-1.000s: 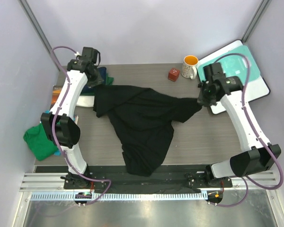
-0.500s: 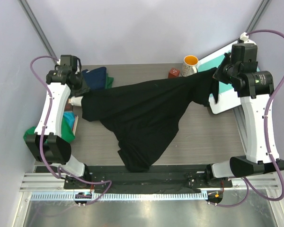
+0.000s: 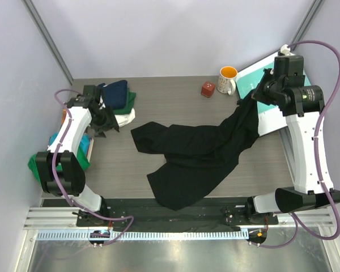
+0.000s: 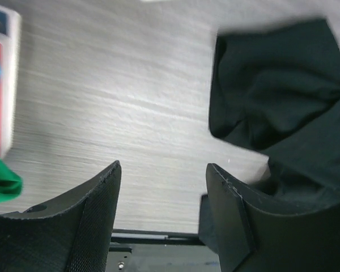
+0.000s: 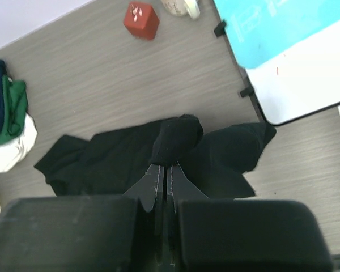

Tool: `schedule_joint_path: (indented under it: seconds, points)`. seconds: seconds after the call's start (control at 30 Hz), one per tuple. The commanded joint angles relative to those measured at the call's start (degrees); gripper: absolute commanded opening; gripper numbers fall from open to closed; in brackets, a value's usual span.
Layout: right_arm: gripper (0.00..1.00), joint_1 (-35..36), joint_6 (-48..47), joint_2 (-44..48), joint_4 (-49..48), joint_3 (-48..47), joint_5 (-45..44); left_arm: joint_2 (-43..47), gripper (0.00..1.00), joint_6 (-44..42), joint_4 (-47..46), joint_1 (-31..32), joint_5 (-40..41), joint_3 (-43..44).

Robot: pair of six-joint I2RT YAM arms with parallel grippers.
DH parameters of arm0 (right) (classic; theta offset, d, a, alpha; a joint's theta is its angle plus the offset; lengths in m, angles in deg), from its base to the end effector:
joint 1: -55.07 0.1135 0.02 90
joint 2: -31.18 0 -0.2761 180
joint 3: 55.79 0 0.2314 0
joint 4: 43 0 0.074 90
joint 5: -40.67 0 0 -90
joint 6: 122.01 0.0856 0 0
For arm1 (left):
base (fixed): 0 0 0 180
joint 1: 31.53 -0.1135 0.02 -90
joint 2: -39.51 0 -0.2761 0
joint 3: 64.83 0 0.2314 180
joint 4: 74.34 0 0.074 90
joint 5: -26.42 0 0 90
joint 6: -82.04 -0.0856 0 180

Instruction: Fold and stack the t-shirts

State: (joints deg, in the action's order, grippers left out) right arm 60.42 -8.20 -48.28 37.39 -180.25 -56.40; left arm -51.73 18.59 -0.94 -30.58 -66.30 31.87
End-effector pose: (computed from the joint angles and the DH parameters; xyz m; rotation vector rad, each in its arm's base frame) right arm 0.2625 0.0140 0.4565 0.4195 2.1466 0.1534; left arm 0.3161 -0.0093 0.2637 -0.6017 2.7064 -0.1924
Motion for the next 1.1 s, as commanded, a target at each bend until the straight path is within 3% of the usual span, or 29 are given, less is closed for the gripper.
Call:
schedule_joint_path:
  seconds: [0.0, 0.17, 0.4, 0.77, 1.07]
  points:
    - [0.01, -0.3, -0.7, 1.7, -1.2, 4.0, 3.2, 5.5, 0.63, 0.4, -5.1, 0.7, -6.0, -5.1]
    - [0.01, -0.2, 0.4, 1.9, -3.2, 10.4, 6.1, 4.9, 0.64, 3.2, -10.6, 4.4, -10.4, -8.3]
    - [0.01, -0.2, 1.5, 1.6, -5.9, 16.9, 8.6, -4.1, 0.64, 3.2, -16.0, 14.9, -12.2, -4.0]
    - [0.01, -0.2, 1.2, -0.9, -6.3, 15.5, 8.8, -19.3, 0.63, 1.0, -20.0, 15.7, -16.9, 3.9]
    - [0.01, -0.2, 1.6, -3.0, -6.4, 14.6, 9.4, -22.9, 0.63, 1.6, -18.6, 18.6, -19.8, 10.0]
